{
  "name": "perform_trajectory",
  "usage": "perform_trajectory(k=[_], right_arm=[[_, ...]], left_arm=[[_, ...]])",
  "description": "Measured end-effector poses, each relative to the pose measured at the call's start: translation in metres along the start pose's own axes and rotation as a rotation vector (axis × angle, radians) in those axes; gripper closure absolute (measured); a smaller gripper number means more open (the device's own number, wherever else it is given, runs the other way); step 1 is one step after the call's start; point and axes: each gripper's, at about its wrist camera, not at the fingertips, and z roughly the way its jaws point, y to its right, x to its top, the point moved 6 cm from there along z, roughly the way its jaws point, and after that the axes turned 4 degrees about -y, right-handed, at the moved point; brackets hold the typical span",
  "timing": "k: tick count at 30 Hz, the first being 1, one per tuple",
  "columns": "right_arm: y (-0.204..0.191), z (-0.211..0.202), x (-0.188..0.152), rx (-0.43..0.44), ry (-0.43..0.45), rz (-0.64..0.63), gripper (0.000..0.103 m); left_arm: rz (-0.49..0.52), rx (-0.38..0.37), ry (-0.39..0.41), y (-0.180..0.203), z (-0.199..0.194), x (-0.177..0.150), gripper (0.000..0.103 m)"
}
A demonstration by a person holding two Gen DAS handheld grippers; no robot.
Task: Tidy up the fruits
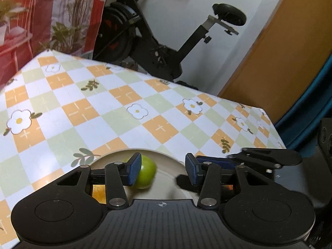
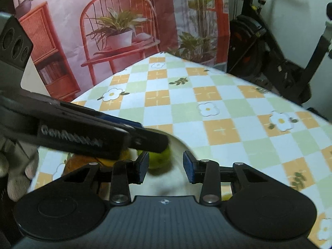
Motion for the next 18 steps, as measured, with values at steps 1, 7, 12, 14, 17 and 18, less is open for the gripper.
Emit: perform_trajectory(k=[1, 7, 12, 14, 17, 18], right_arm=[[0.003, -0.007, -0.001, -0.006, 0.007, -0.001, 0.064], [0.026, -0.058, -0.026, -0.050, 0.052, 0.022, 0.063], [0.028, -0.090, -0.055, -0.075, 0.073, 0.025, 0.063], [0.023, -0.095, -0.064, -0.074, 0.075, 0.020, 0.063], [0.014, -0.095, -0.075, -0.075, 0.071, 0.005, 0.063], [0.011, -0.094, -0.077, -0.073, 0.071, 0.003, 0.063]], left_arm=[[0.010, -0.002, 0.007, 0.004, -0.004, 0.000, 0.055], [0.065, -0.032, 0.011, 0.033, -0.017, -0.012, 0.054], [0.105, -0.040, -0.007, 0.052, -0.019, -0.030, 0.054], [0.115, -0.039, -0.014, 0.057, -0.021, -0.037, 0.053], [0.120, -0.032, -0.023, 0.061, -0.024, -0.047, 0.051], [0.121, -0.030, -0.027, 0.062, -0.024, -0.050, 0.050]])
